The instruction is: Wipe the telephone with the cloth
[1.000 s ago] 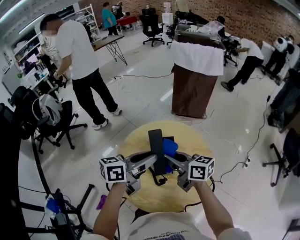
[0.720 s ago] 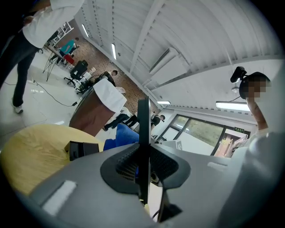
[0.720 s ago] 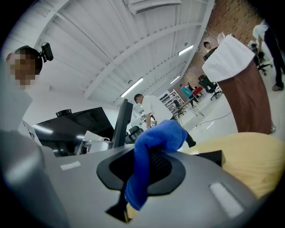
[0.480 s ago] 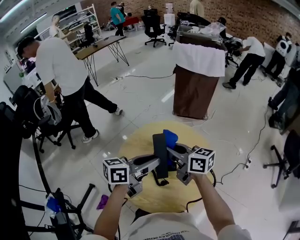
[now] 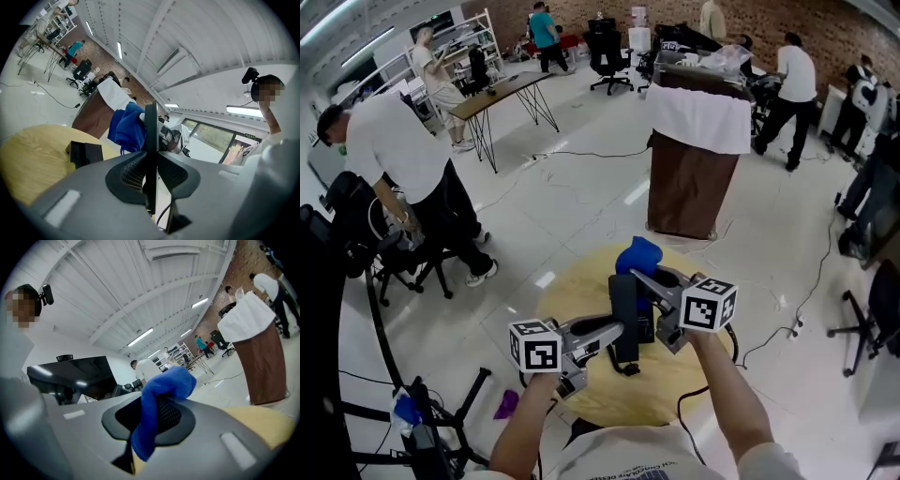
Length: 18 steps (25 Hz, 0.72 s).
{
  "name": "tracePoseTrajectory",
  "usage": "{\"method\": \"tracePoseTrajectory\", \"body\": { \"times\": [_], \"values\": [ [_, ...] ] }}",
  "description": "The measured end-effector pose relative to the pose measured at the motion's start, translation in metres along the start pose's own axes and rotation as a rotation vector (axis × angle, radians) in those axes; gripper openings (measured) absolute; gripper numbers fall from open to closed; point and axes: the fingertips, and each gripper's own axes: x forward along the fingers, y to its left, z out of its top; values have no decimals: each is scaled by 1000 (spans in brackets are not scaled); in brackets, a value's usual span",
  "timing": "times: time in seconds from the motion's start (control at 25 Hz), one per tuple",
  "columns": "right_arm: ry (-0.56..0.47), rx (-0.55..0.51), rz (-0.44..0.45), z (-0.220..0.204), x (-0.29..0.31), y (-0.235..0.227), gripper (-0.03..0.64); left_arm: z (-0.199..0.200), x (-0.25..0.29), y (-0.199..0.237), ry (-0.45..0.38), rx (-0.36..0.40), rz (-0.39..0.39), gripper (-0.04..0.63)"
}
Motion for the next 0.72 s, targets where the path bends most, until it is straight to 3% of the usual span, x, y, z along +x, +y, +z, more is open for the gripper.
{"method": "tracePoseTrajectory", "body": {
  "times": [0.4,0.72],
  "values": [
    [-30,-11,-23,14,5,-3,61,-7,1,2,10,-13,-5,63],
    [-3,-87,-120,-9,-10,-20,61,-9,-2,13,-10,-39,5,64]
  ]
}}
